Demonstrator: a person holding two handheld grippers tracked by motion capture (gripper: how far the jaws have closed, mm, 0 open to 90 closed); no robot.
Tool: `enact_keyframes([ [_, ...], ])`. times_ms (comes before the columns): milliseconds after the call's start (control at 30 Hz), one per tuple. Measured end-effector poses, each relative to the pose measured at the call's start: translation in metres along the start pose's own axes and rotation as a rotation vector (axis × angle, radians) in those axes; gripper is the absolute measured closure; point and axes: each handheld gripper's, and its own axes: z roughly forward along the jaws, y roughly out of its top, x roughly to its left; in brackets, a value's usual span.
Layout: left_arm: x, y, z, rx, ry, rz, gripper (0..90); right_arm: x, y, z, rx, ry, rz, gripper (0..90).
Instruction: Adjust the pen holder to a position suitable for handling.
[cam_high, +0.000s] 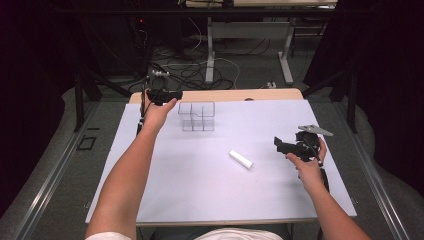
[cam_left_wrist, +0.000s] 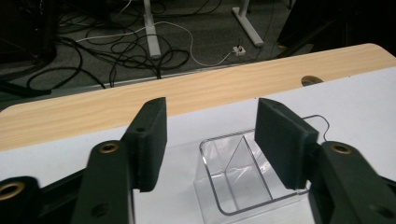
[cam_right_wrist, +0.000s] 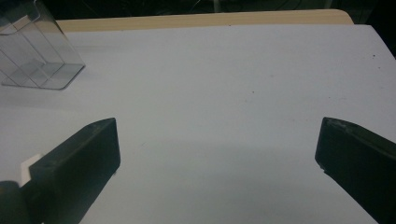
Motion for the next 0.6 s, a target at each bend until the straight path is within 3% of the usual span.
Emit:
enact_keyframes([
  [133,-0.001,-0.001,0.007,0.008,-0.008,-0.02,51.8,0.0,-0.001,0.001,0.004,0.001,-0.001,0.0],
  [367,0.002,-0.006,0.018,0.077,-0.011,-0.08,62.6,-0.001,-0.001,0.002,0.008,0.005,0.004,0.0],
  [600,0.001,-0.01,0.027,0.122,-0.01,-0.111,69.0,-0.002,-0.002,0.003,0.009,0.009,-0.001,0.0],
])
